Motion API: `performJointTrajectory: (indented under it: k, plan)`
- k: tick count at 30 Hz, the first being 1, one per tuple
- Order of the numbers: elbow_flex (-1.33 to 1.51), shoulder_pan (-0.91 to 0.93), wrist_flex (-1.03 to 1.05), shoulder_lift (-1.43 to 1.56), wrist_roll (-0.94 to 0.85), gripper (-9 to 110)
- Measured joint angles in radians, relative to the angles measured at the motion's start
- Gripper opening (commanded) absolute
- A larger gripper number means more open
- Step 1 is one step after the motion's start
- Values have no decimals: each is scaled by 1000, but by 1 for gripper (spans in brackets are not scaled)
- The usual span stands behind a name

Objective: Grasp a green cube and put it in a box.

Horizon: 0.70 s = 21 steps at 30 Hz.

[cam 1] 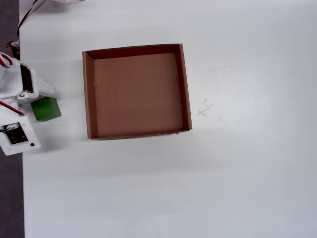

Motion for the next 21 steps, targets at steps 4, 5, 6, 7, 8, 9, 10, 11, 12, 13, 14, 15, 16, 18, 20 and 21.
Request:
performJointTrajectory:
  k: [4, 5, 6, 7, 8, 9, 10, 11, 12, 13, 14, 15, 16, 18, 20, 21]
  plan:
    - [-25, -20, 0, -31, 0, 25]
    - [-37, -26, 0, -43, 0, 25]
    - [-52, -28, 0, -58, 0, 25]
    - [-60, -31, -2, -69, 0, 25]
    - [-69, -31, -14, -81, 0, 25]
    - [-74, -31, -28, -84, 0, 25]
    - [-74, -31, -31, -86, 0, 25]
    - [-74, -31, -41, -86, 0, 25]
    - [-74, -34, -51, -86, 0, 25]
    - [-74, -37, -58, -86, 0, 25]
    - [-74, -38, -64, -86, 0, 25]
    - [-74, -41, -71, -86, 0, 25]
    - [-74, -46, -77, -86, 0, 25]
    - [-74, -49, -84, -86, 0, 25]
    - [-74, -49, -91, -86, 0, 25]
    - [-74, -49, -95, -86, 0, 25]
